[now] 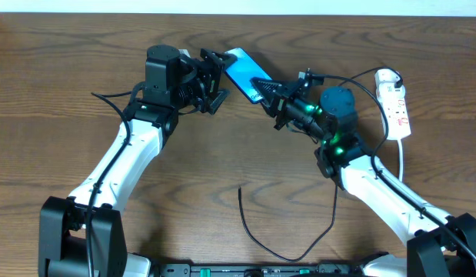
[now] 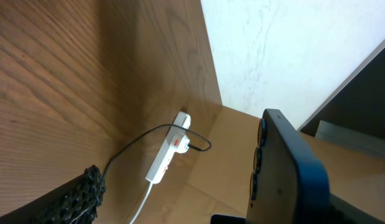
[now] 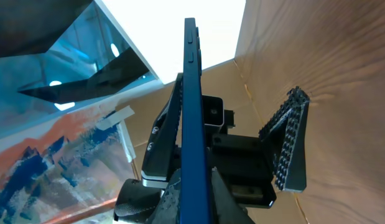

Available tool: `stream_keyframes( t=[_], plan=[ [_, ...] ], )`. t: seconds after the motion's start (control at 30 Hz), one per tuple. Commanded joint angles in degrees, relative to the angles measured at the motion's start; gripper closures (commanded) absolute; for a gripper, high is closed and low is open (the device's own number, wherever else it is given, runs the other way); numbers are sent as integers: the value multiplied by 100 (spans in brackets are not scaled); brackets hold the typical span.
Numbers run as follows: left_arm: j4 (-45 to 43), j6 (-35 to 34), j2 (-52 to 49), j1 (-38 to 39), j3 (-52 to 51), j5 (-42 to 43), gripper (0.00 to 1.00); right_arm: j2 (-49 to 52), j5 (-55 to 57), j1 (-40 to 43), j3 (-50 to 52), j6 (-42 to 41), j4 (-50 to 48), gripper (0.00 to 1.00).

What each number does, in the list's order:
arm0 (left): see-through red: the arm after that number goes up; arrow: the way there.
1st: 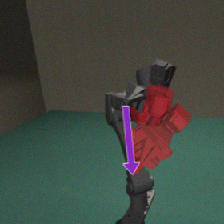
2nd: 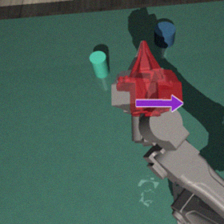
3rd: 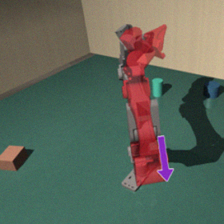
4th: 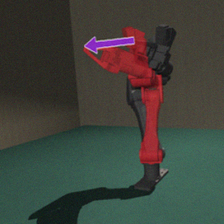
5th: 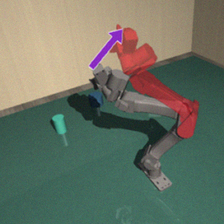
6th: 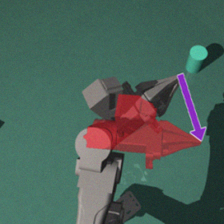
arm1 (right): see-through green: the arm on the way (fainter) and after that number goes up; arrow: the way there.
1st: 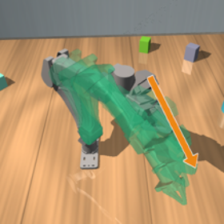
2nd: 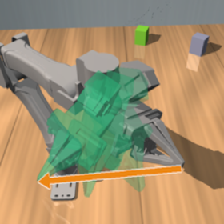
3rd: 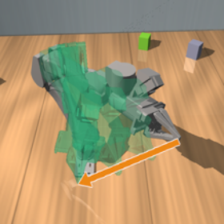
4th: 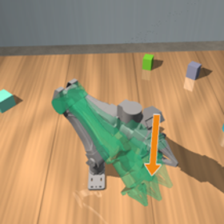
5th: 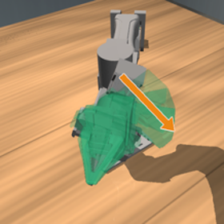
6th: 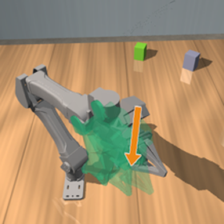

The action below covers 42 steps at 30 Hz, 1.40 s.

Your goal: Plug charger to phone and switch on socket

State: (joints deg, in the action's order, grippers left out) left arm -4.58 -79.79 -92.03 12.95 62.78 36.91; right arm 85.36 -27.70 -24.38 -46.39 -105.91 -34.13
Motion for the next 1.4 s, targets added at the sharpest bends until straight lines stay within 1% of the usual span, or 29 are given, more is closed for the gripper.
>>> stream_keyframes(
  t=[0.0,0.2,0.37,0.53,1.1,1.17,1.23,1.37],
  plan=[
    [-31,-293,140,-2,44,-28,8,-11,177,-85,-109,-103,-85,99],
    [-50,-404,140,-2,44,24,9,-11,68,-85,-109,-302,-90,99],
    [-151,-782,140,-2,44,109,9,-11,-28,-85,-109,-728,-105,99],
    [-501,-778,140,-2,44,223,9,-11,-35,-98,-109,-789,-105,99],
    [-496,-774,140,-2,44,293,9,-11,-138,-310,-109,-890,-105,99],
    [-496,-769,140,-2,44,295,9,-11,-140,-310,-109,-890,-103,99],
    [-494,-748,140,-2,44,299,13,-11,-168,-310,-109,-887,-103,99],
    [-494,-732,140,-2,44,341,16,-11,-190,-315,-109,-890,-103,99]
  ],
)
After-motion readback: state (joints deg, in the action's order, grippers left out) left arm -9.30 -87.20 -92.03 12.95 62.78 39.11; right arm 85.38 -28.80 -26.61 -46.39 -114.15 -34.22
